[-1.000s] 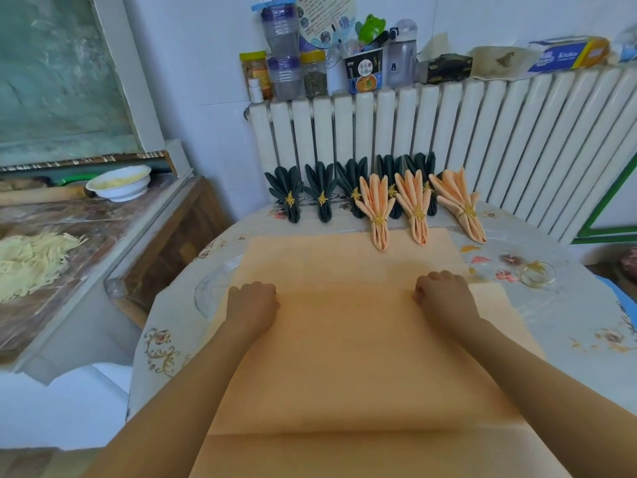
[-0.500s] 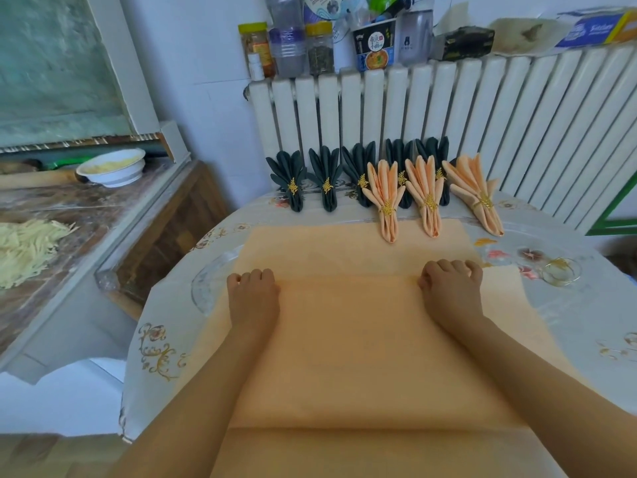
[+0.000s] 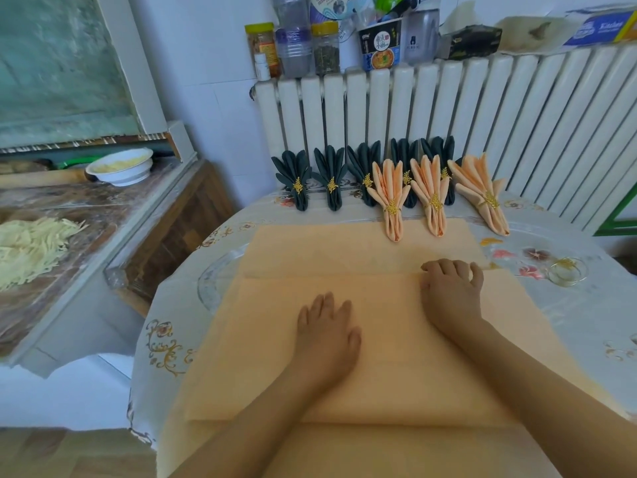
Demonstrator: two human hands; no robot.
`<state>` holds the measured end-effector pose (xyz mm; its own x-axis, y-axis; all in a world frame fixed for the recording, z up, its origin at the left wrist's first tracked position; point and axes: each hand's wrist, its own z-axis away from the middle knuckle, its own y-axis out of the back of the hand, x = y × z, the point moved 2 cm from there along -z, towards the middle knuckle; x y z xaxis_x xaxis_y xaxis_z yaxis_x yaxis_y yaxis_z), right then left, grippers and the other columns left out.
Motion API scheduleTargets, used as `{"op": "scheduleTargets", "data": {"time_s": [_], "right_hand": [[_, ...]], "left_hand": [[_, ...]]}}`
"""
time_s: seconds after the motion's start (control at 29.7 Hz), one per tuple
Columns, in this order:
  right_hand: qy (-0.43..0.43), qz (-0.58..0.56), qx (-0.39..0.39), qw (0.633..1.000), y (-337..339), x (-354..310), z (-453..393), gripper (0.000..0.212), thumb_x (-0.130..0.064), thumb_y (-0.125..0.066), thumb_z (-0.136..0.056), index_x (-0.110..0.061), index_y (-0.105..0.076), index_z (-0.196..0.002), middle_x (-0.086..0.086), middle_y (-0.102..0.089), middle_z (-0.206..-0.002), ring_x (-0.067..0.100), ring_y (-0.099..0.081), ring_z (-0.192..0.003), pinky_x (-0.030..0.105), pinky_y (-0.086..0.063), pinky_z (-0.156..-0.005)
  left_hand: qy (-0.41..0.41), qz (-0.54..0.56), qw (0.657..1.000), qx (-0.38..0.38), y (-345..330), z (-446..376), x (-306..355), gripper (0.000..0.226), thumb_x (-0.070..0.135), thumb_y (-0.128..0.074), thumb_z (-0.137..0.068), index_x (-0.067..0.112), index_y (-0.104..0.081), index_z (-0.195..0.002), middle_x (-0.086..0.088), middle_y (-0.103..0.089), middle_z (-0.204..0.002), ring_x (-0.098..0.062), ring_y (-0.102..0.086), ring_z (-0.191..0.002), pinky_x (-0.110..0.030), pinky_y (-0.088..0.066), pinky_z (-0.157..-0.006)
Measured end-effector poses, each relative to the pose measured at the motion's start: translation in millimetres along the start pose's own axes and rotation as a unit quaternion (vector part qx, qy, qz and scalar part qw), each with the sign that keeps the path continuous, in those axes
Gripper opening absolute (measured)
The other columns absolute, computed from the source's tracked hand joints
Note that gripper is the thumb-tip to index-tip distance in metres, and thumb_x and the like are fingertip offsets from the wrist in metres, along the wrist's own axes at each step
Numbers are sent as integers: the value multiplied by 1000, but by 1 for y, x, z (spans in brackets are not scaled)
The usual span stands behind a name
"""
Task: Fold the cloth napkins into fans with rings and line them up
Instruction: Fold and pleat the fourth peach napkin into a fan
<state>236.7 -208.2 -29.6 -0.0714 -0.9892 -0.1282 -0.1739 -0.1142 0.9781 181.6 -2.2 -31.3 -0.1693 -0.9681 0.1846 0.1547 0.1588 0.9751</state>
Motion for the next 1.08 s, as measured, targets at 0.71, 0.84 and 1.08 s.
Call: {"op": "scheduleTargets", "data": {"time_s": [0.71, 0.84, 1.08], "right_hand": [[28, -3, -104, 994, 3, 47, 126, 87, -65, 26, -67, -42, 5, -148, -11, 8, -157, 11, 10, -145, 33, 6, -116], [-24, 16, -122, 992, 8, 68, 130, 78, -69, 16, -75, -42, 7, -148, -8, 9, -158, 15, 10, -145, 37, 4, -118], [-71, 21, -126, 989, 15, 70, 134, 59, -62, -14, -94, -41, -11, -148, -3, -6, -159, 26, -2, -146, 49, -1, -114]], "left_hand": [[74, -39, 997, 2, -18, 69, -49, 77, 64, 14, -78, 39, 8, -150, 5, 15, -159, -16, 15, -146, -42, 10, -117], [91, -37, 995, 4, -16, 73, -66, 58, 57, -7, -97, 40, 9, -150, 7, 16, -159, -15, 15, -146, -45, 9, -118], [66, 1, 997, 31, -13, 76, -67, 54, 49, -21, -101, 33, -16, -152, 2, -3, -161, -18, 2, -148, -46, 2, -118]]}}
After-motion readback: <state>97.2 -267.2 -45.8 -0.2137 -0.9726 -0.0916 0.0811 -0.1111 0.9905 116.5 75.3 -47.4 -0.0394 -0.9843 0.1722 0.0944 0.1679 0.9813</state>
